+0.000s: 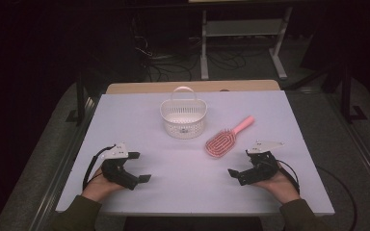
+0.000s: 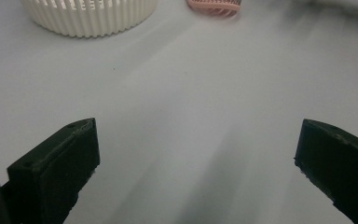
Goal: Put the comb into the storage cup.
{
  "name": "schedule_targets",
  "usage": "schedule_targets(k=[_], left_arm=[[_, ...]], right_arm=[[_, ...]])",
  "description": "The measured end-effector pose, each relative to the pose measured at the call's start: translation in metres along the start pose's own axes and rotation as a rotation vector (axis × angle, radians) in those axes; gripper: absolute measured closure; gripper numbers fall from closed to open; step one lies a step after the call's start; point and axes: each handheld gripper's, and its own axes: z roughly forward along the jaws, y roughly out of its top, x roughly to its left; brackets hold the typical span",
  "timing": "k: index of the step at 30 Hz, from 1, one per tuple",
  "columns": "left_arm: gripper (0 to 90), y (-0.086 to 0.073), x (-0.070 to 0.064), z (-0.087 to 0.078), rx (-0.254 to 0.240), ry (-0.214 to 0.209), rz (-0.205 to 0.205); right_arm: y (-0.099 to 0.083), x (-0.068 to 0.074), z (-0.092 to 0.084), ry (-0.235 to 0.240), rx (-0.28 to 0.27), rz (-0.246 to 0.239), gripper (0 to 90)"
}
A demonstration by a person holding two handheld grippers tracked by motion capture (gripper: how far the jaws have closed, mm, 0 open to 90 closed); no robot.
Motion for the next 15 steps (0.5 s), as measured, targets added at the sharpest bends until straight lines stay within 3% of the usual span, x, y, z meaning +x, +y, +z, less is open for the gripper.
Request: schedule_targets(k=[15], left_arm=[[0.0,-0.0003,-0.0020,-0.0003,-0.006,-0.012,-0.005]], right_arm=[[0.0060,-0.0061,-0.0033,-0.011,0.025,-0.010,0.7]])
